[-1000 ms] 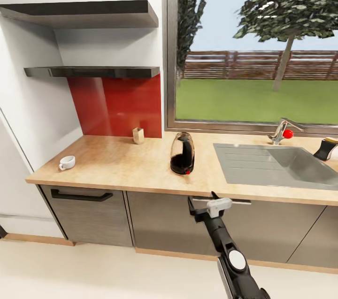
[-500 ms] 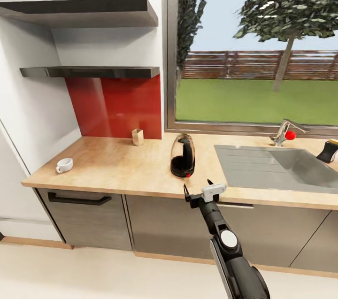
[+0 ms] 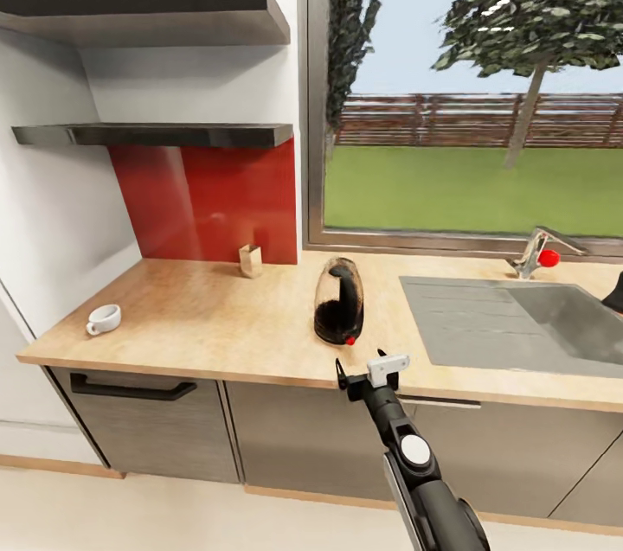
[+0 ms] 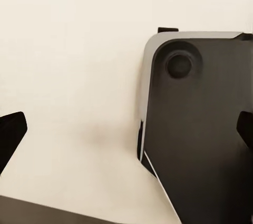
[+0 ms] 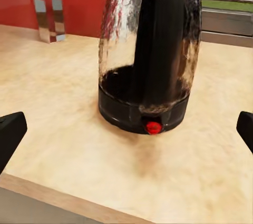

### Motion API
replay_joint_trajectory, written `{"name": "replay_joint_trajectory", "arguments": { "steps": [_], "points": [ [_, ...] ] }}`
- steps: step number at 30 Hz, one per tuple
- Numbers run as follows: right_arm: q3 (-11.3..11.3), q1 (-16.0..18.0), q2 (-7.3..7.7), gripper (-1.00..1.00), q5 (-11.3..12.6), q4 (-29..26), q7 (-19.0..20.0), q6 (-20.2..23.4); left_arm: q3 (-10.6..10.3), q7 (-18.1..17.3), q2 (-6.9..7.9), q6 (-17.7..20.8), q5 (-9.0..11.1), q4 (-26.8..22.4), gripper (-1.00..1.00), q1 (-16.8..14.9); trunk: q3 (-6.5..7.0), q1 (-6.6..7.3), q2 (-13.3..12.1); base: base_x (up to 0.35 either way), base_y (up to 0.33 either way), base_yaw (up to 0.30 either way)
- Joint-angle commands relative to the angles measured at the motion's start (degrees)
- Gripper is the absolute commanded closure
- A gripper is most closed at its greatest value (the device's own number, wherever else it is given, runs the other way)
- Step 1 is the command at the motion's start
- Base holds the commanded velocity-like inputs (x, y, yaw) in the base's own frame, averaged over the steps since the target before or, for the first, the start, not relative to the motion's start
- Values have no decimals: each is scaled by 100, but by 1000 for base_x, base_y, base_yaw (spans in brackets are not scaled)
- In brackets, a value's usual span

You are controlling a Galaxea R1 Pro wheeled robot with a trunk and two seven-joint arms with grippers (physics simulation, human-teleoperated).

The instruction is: Set up a coffee station on the kitchen countertop: keep the coffee maker on the countertop, move the bottle of coffee from the kitchen shelf to the counter next to the coffee maker, place a paper coffee filter on top of the coffee maker, put the saucer next to the coffee maker with the coffee cup on the saucer, and place the electric kettle next to the coffee maker.

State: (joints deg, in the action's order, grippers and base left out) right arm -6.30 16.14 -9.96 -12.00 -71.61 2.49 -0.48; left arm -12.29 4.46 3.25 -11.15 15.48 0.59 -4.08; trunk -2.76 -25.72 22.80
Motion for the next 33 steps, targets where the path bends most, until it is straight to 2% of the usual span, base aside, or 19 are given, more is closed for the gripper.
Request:
{"name": "replay_joint_trajectory", "arguments": {
  "steps": [1, 8, 33],
  "points": [
    [11, 4, -4, -100, -49, -5, 20, -5, -49, 11, 0, -19, 43, 14, -100, -5, -13, -6, 12, 311, 0, 0],
    [14, 4, -4, -100, -48, -17, 18, -5, -43, 11, 3, -19, 48, 12, -100, 86, -13, -6, 12, 274, 0, 0],
    [15, 4, -4, -100, -57, -10, 15, -5, -45, 11, 35, -27, 45, 11, -100, 188, -13, -6, 12, 98, 0, 0]
  ]
}}
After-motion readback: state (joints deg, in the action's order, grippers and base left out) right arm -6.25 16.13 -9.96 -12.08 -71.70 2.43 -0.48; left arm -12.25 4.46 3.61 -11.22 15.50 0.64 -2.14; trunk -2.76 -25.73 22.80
